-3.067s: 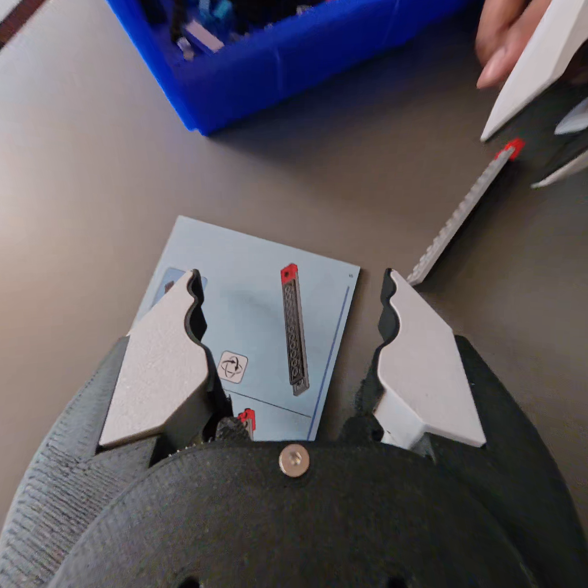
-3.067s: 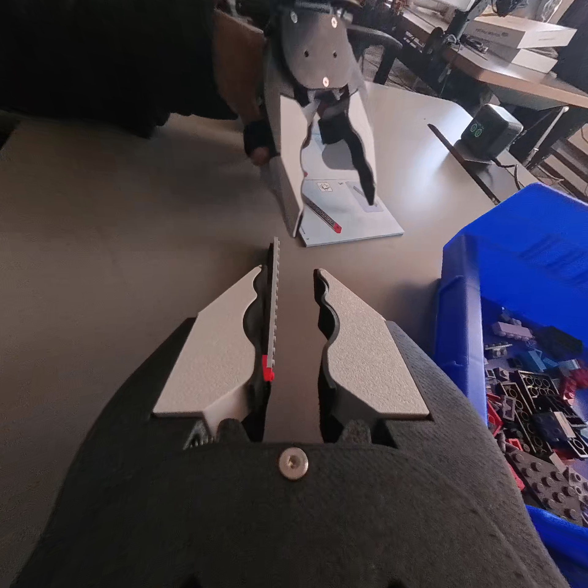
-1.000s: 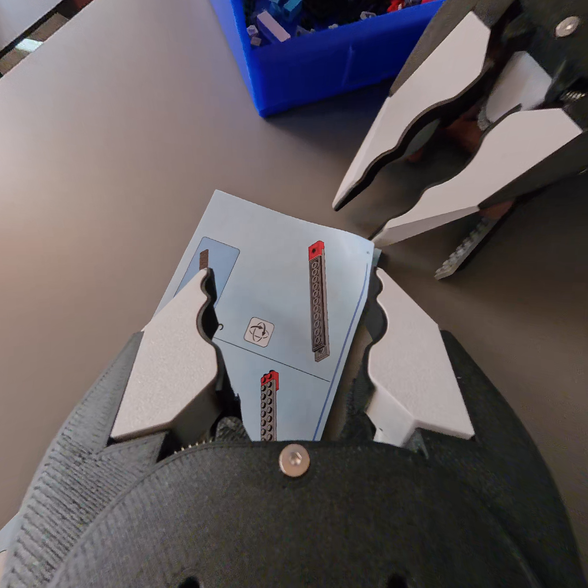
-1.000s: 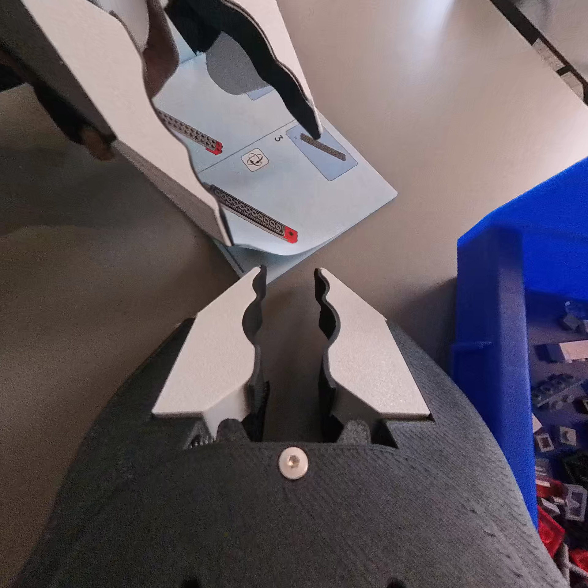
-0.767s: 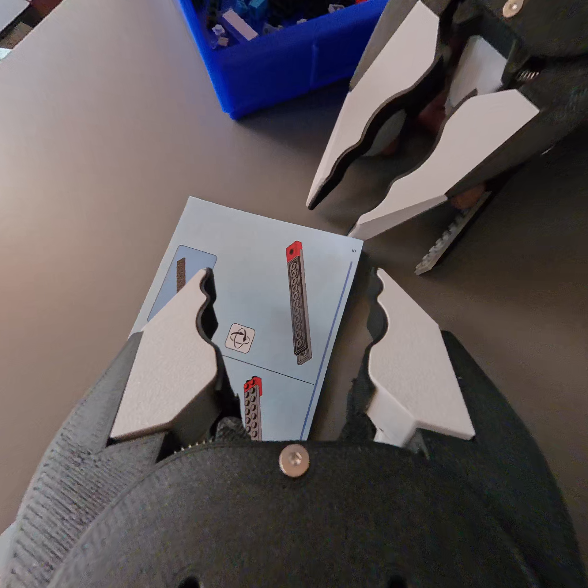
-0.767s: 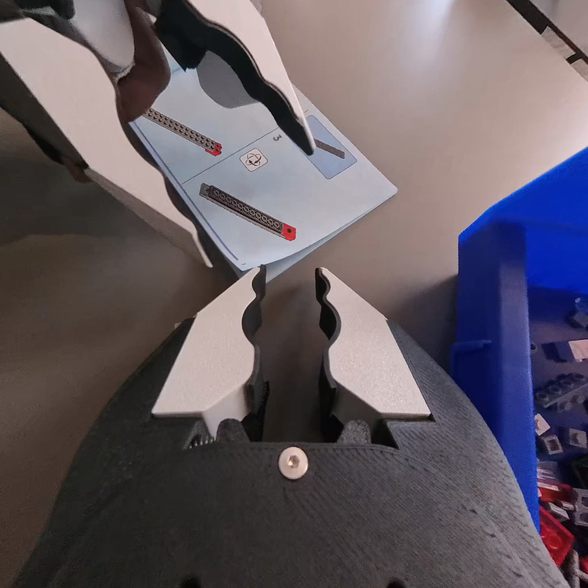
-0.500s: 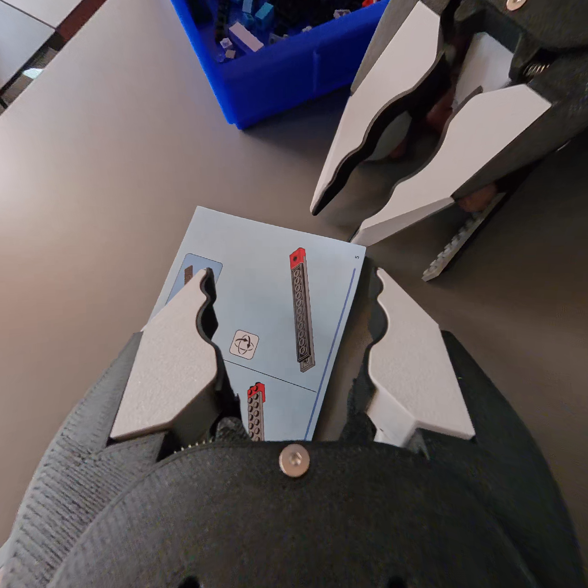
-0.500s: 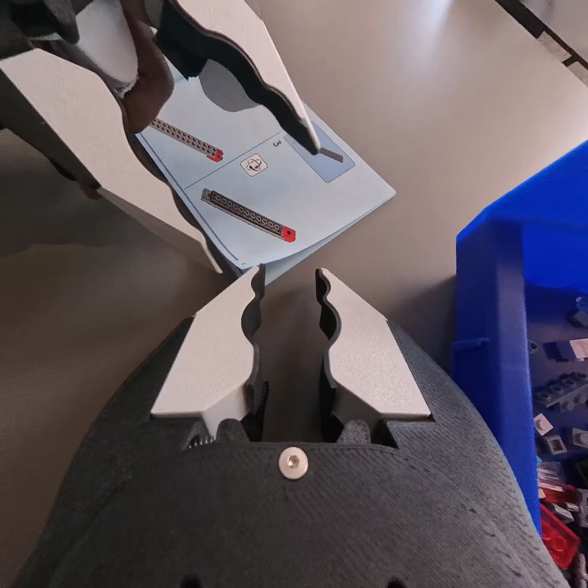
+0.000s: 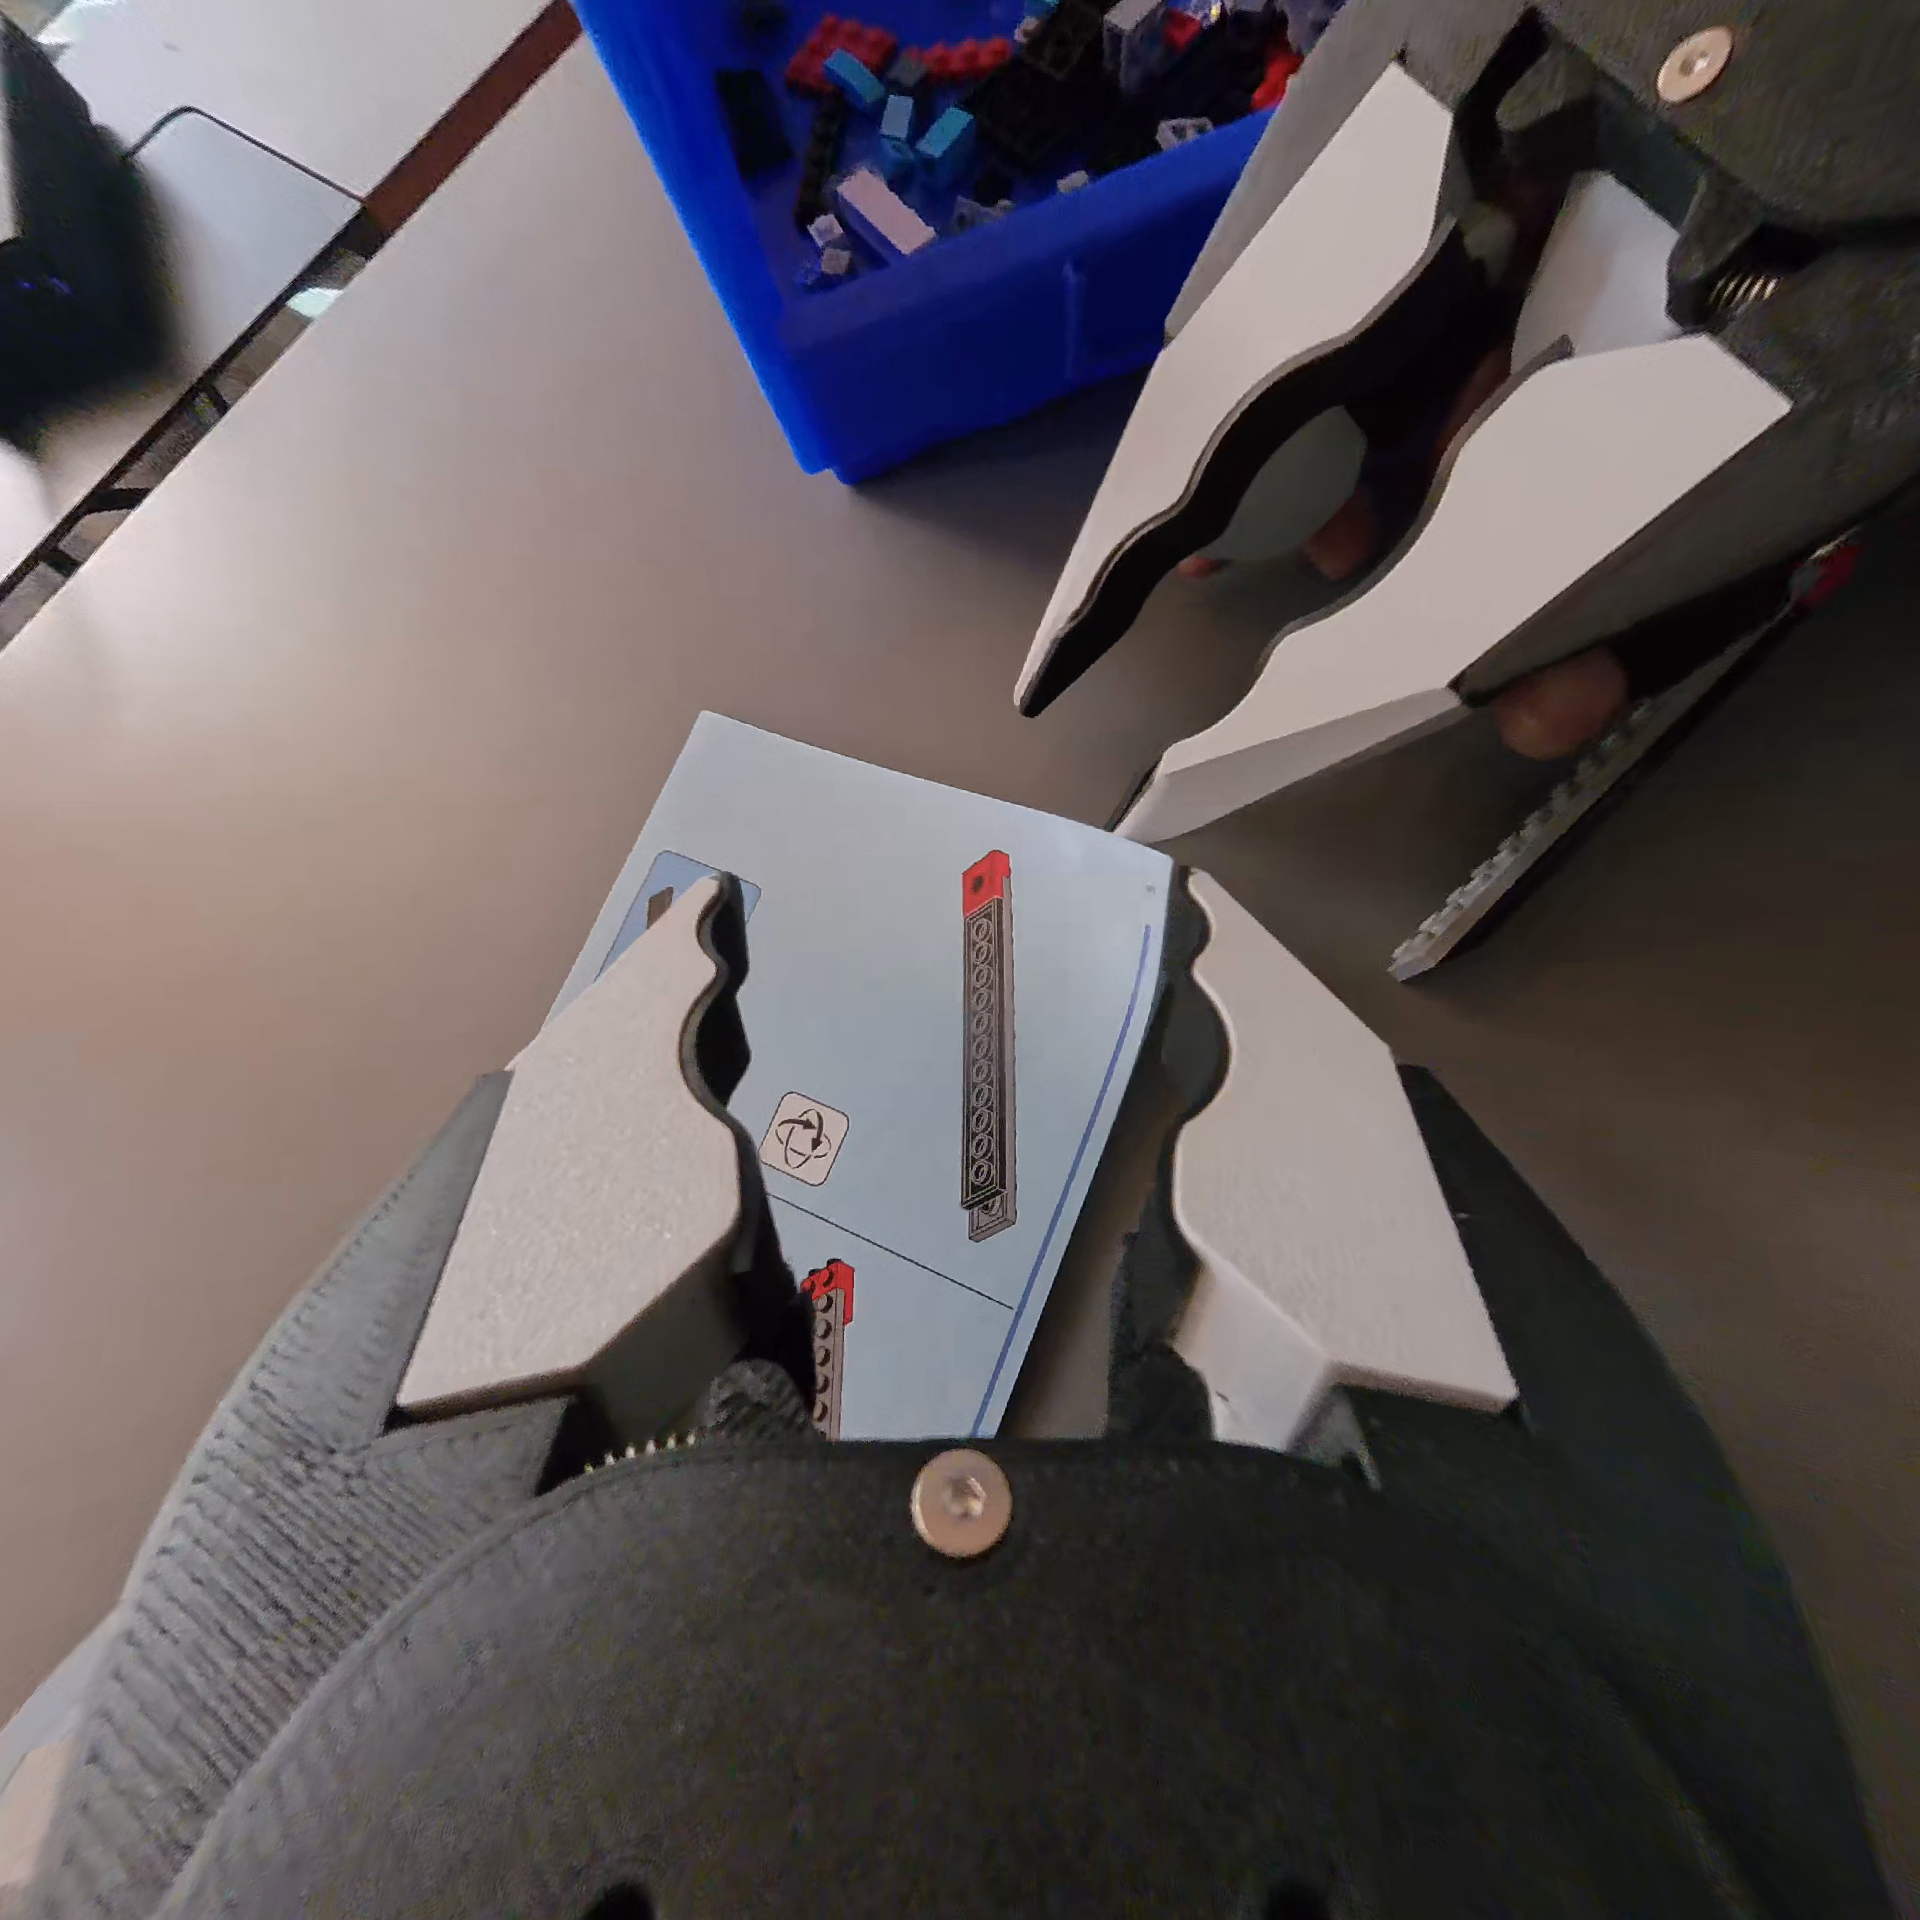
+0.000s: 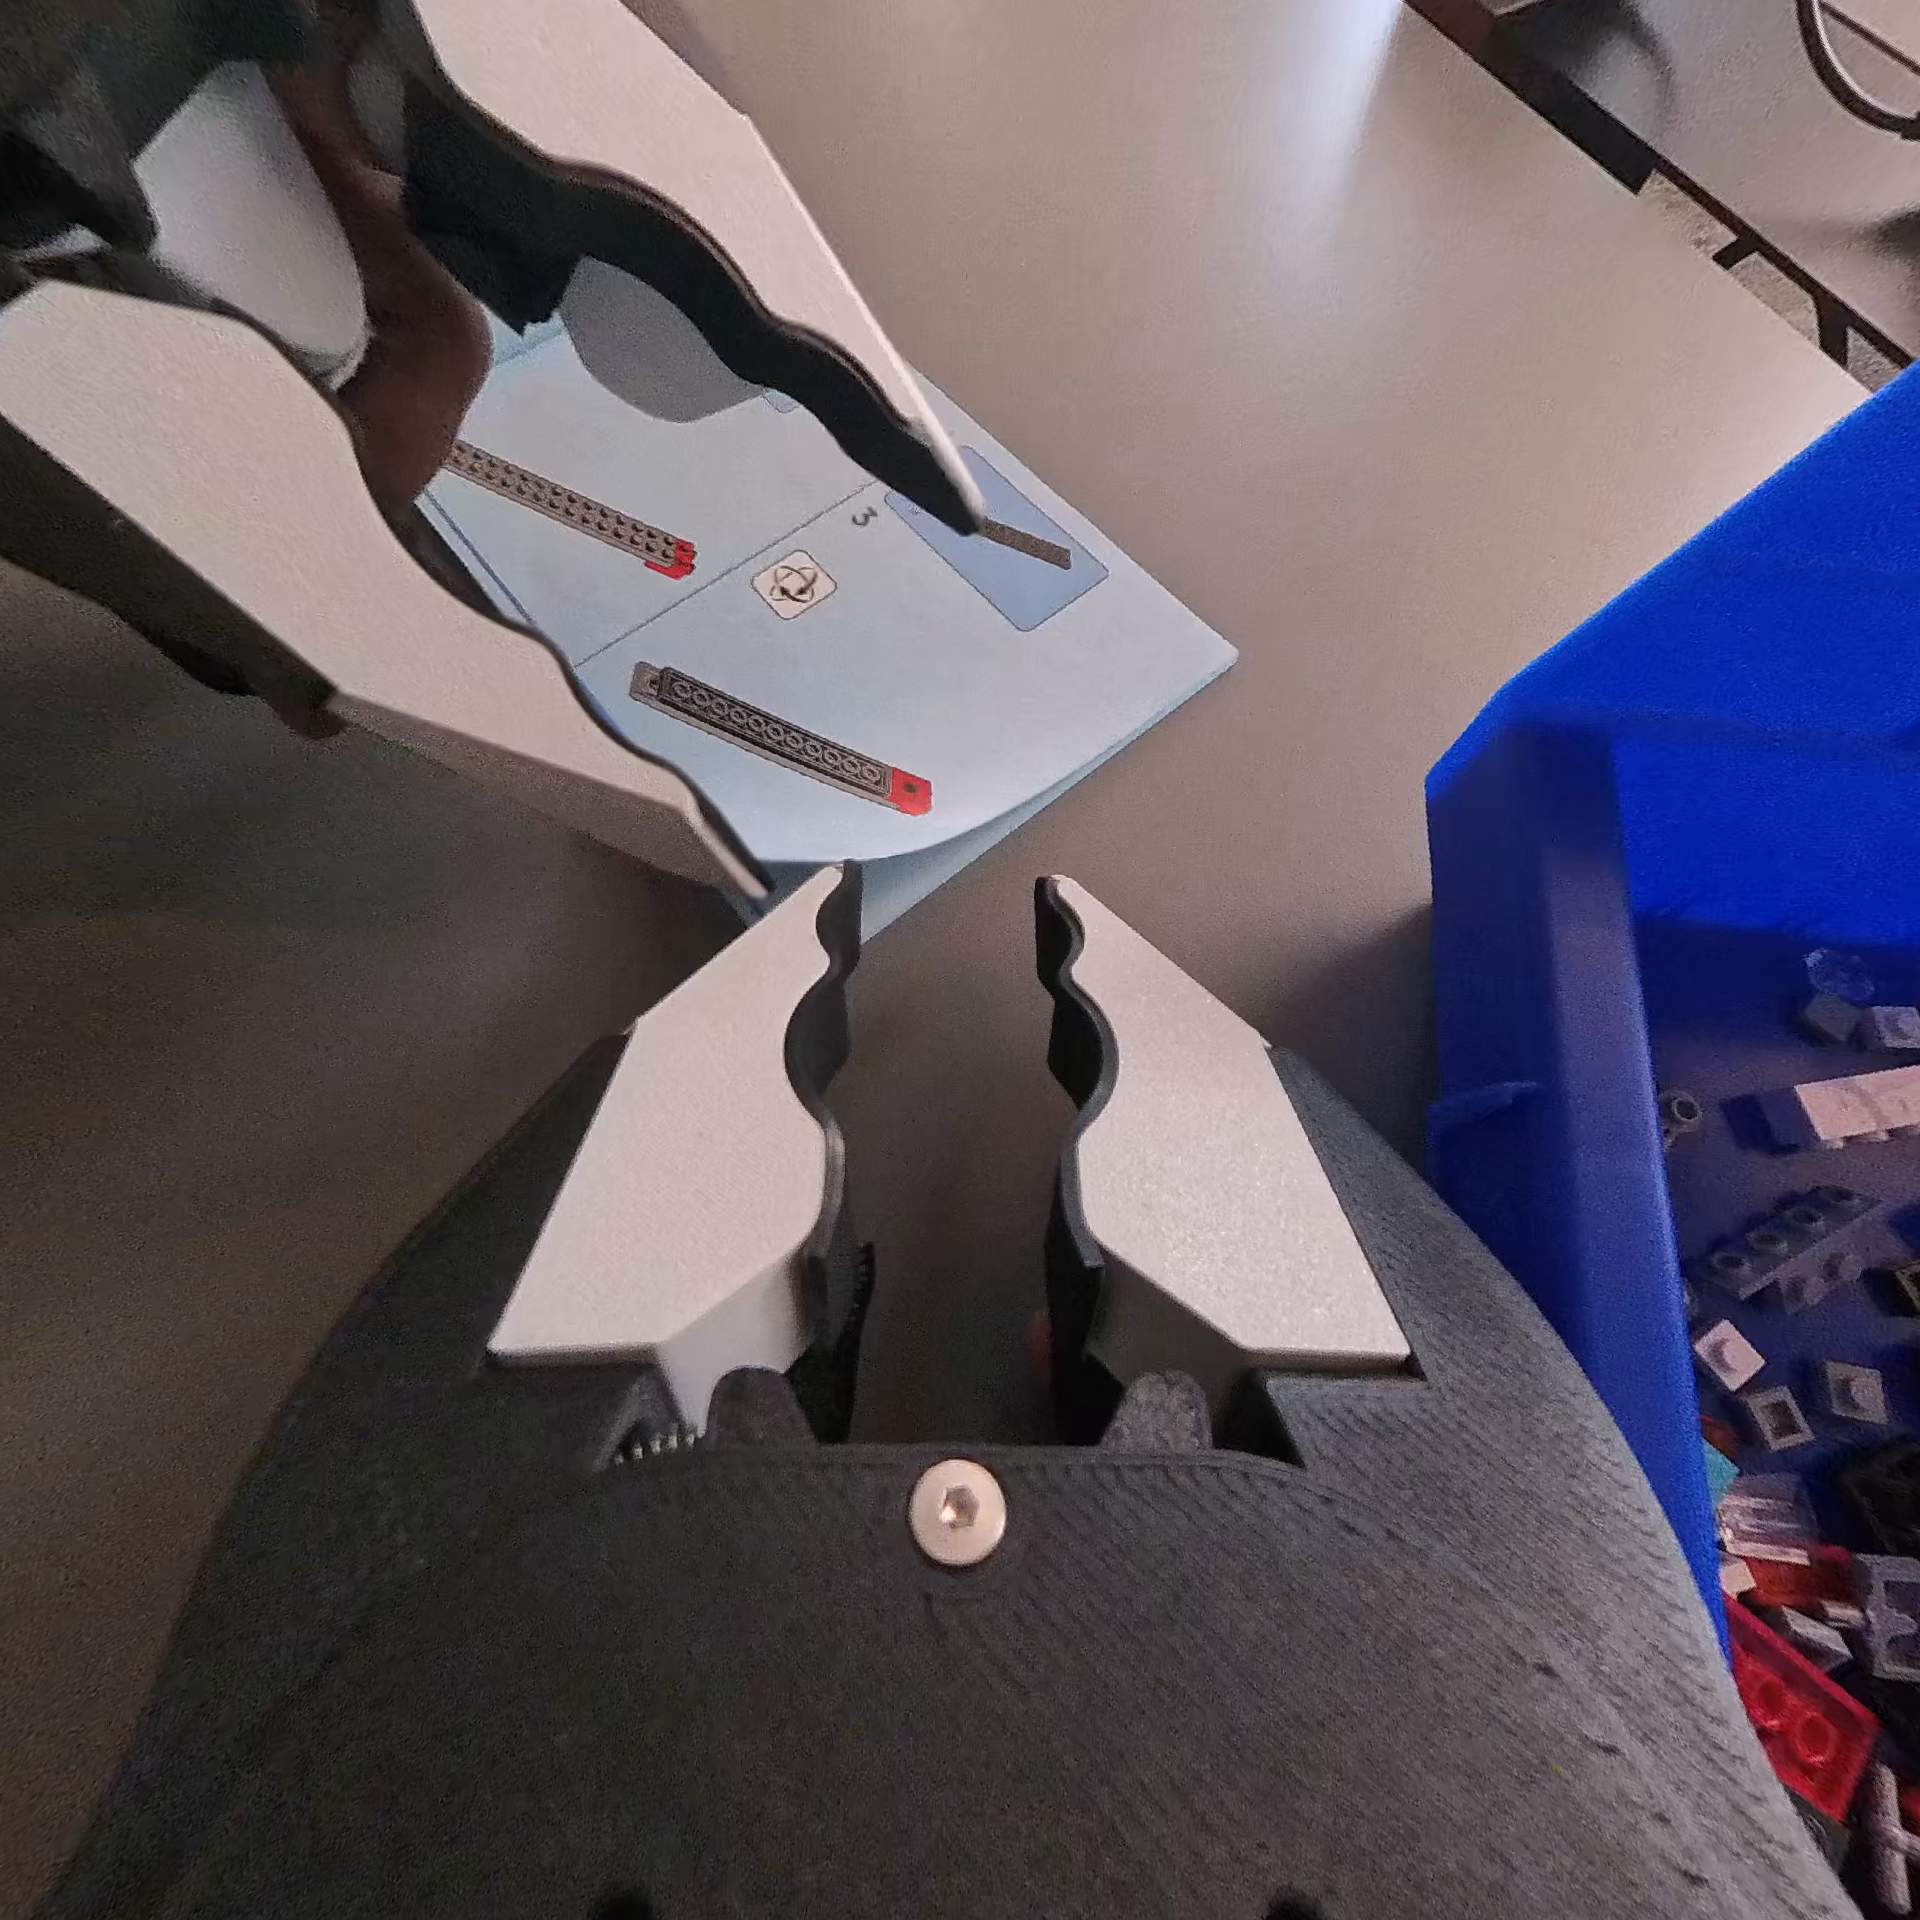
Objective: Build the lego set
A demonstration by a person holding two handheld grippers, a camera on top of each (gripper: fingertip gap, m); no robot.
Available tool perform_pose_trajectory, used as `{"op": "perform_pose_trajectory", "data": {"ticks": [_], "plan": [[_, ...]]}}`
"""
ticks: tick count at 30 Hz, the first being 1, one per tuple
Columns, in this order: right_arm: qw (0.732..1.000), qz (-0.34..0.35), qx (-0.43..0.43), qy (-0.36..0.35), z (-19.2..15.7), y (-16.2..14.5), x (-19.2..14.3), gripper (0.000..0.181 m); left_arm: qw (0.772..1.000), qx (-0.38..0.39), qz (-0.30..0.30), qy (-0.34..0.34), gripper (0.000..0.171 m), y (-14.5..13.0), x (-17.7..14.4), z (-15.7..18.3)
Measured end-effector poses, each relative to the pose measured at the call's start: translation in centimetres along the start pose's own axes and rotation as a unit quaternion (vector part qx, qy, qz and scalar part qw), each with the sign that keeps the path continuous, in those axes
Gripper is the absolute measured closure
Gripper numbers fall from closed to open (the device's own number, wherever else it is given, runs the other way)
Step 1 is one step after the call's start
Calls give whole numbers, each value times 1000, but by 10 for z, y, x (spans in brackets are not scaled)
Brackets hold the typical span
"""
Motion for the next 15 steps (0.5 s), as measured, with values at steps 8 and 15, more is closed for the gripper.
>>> {"op": "perform_pose_trajectory", "data": {"ticks": [8,15], "plan": [[1000,3,5,2,1,0,-1,144,996,-78,22,-24,126,-12,-4,4],[1000,8,8,3,2,-1,-2,144,991,-117,36,-56,167,-15,-4,9]]}}
Point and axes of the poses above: each gripper's, where its closed fingertips meet, x out along the fingers, y out of its top, z = x × y across the jaws, the point moved 10 cm from there along -x, back along the fingers, and after that the axes turned 4 degrees about -z, right-handed, at the moved point
